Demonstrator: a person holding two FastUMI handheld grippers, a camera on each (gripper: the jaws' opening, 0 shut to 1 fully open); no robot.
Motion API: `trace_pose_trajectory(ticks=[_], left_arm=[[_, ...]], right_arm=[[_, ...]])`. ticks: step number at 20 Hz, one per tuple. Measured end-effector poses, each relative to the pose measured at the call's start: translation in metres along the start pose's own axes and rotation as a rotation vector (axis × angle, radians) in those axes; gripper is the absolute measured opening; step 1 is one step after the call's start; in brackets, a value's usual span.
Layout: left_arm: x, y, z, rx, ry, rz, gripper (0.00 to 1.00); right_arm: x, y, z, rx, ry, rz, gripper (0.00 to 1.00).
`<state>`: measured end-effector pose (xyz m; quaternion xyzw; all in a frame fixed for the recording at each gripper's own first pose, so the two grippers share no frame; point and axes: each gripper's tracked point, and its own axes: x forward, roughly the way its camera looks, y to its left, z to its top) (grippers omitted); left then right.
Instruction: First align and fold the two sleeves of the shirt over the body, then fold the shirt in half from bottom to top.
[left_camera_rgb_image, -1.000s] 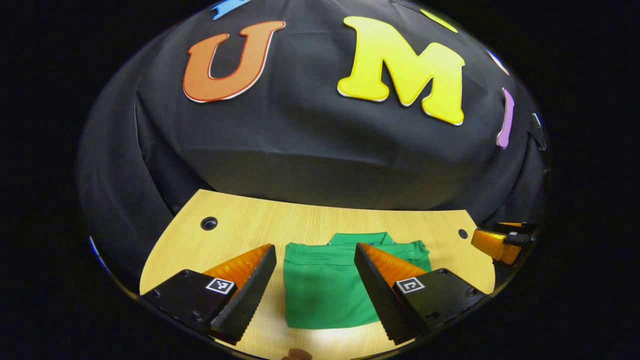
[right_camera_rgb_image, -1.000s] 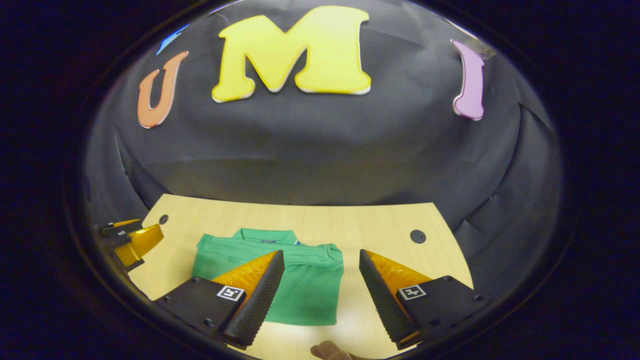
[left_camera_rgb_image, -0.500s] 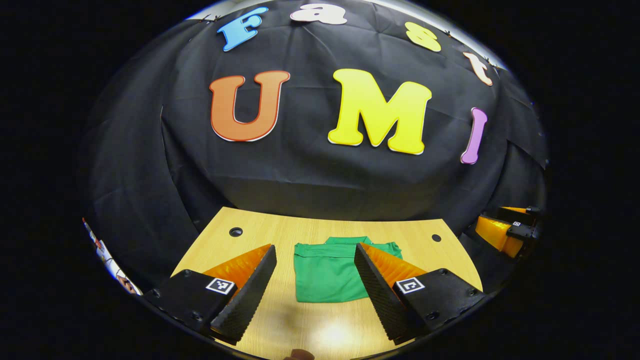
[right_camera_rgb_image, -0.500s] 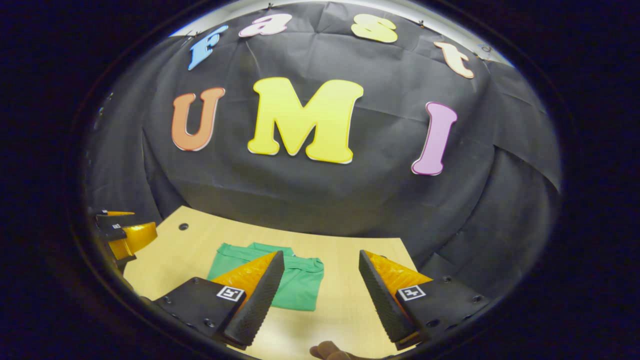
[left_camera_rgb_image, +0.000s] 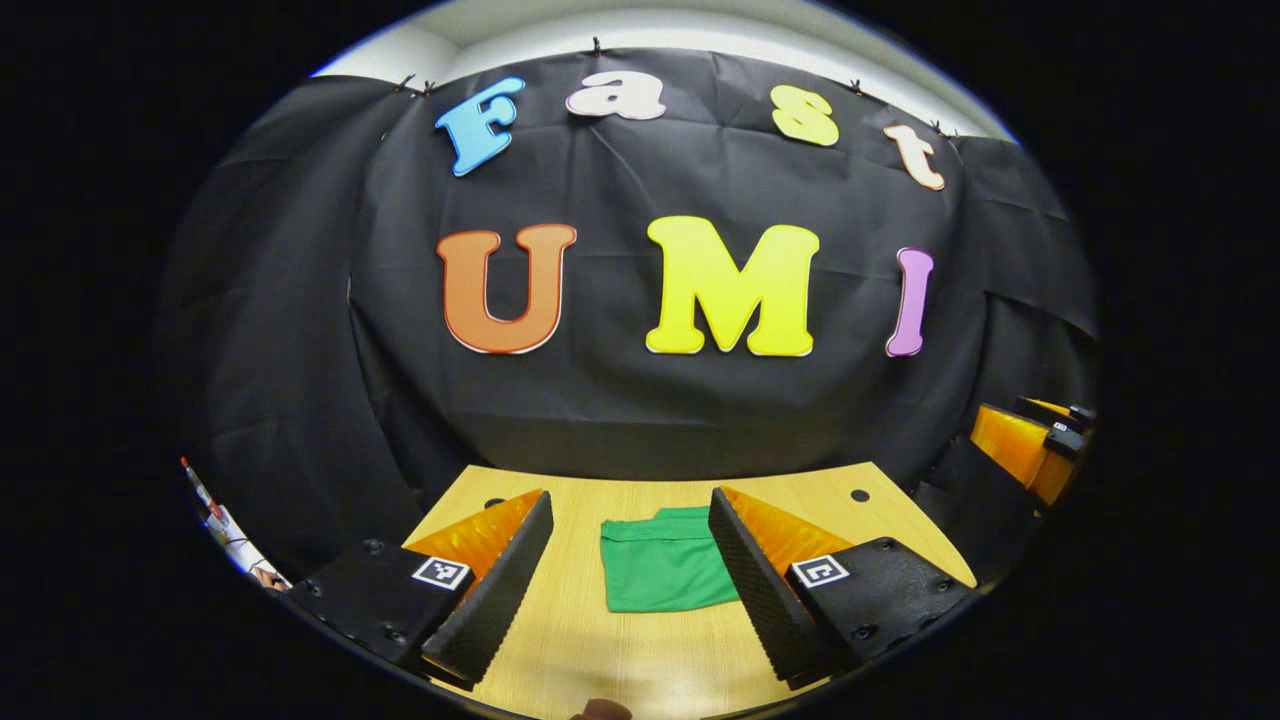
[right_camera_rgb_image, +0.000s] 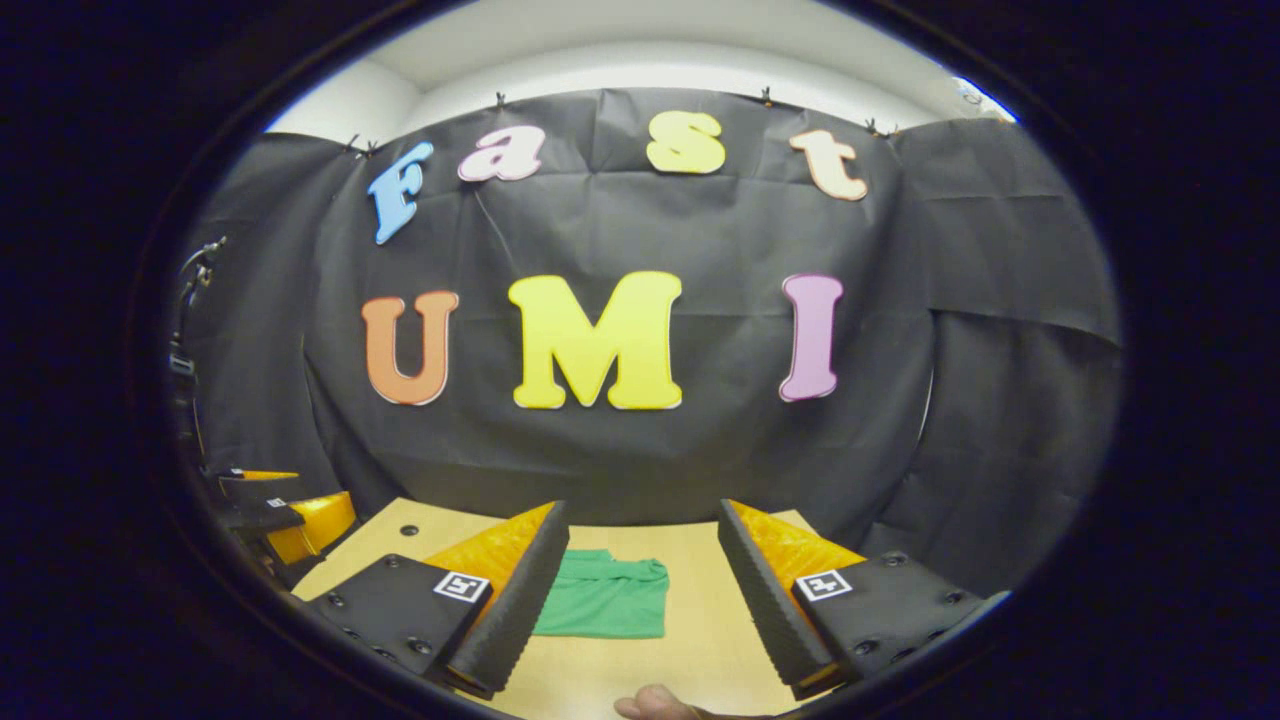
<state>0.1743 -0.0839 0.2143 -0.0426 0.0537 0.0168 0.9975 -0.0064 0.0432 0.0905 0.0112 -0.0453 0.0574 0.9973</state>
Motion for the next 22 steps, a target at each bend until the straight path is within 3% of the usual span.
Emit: trace_pose_trajectory(ticks=[6,7,8,9,10,11,12,13,14,15,22], left_arm=[[-0.024,-0.019,0.025,0.039,-0.118,-0.041,1.0],[-0.024,-0.022,0.024,0.036,-0.117,-0.044,0.93],[-0.025,-0.021,0.02,0.035,-0.109,-0.043,1.0],[-0.024,-0.021,0.018,0.028,-0.105,-0.043,1.0],[-0.022,-0.019,0.016,0.022,-0.101,-0.04,0.93],[-0.021,-0.019,0.013,0.019,-0.091,-0.039,1.0],[-0.019,-0.017,0.01,0.02,-0.079,-0.029,1.0],[-0.018,-0.015,0.007,0.023,-0.072,-0.021,0.93],[-0.017,-0.015,0.005,0.025,-0.072,-0.021,0.93],[-0.018,-0.015,0.006,0.025,-0.076,-0.022,1.0],[-0.023,-0.016,-0.003,0.015,-0.07,-0.03,1.0]], right_arm=[[-0.022,0.017,0.004,-0.022,-0.061,0.005,0.94],[-0.021,0.018,-0.001,-0.031,-0.049,0.006,0.94],[-0.02,0.019,-0.004,-0.034,-0.035,0.006,0.94],[-0.017,0.021,-0.006,-0.034,-0.027,0.007,0.94],[-0.016,0.021,-0.007,-0.037,-0.025,0.008,0.94],[-0.014,0.02,-0.008,-0.044,-0.025,0.004,0.94],[-0.014,0.021,-0.008,-0.047,-0.018,0.001,0.94],[-0.015,0.022,-0.011,-0.046,-0.014,0.004,0.94],[-0.016,0.022,-0.011,-0.048,-0.011,0.004,0.94],[-0.015,0.022,-0.013,-0.051,-0.008,0.005,0.94],[-0.017,0.029,-0.02,-0.076,0.012,0.022,0.94]])
